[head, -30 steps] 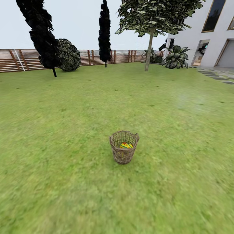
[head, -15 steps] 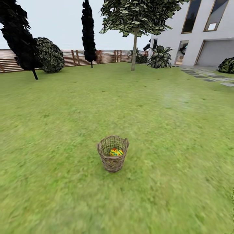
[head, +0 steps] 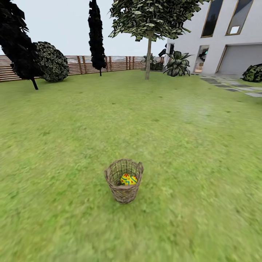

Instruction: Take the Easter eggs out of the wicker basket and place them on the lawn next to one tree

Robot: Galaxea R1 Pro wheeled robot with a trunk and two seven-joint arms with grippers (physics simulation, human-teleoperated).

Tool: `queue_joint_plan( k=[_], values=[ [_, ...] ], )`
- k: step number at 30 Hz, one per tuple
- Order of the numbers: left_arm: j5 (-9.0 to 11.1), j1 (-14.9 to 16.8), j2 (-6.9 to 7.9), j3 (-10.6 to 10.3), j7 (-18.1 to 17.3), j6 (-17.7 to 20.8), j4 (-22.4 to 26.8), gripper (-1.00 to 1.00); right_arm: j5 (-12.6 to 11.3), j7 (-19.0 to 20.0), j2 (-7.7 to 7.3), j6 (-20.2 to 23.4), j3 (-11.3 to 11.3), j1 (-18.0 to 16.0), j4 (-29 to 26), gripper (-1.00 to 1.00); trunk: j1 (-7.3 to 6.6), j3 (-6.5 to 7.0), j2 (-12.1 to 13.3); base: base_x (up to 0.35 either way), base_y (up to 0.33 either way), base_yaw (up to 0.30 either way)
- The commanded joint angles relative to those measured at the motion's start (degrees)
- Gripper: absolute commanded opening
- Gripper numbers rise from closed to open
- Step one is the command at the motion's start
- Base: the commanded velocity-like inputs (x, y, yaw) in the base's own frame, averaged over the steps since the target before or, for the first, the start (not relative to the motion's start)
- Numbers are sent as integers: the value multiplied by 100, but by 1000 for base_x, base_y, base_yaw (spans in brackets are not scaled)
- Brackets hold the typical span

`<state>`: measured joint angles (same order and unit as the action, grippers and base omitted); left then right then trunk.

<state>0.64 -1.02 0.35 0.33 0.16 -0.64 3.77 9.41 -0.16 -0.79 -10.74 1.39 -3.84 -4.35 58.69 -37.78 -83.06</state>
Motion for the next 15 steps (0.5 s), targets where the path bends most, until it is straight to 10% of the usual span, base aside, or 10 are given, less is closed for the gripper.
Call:
queue_joint_plan(
  k=[1,15],
  values=[
    [7,-3,0,2,2,-7,9,100,22,-2,-4,-16,11,-3,4,100,3,-4,-1,315,0,0],
    [7,-3,0,2,2,-7,9,100,20,-2,-9,0,18,-3,10,100,3,-4,-1,315,0,0]
  ],
)
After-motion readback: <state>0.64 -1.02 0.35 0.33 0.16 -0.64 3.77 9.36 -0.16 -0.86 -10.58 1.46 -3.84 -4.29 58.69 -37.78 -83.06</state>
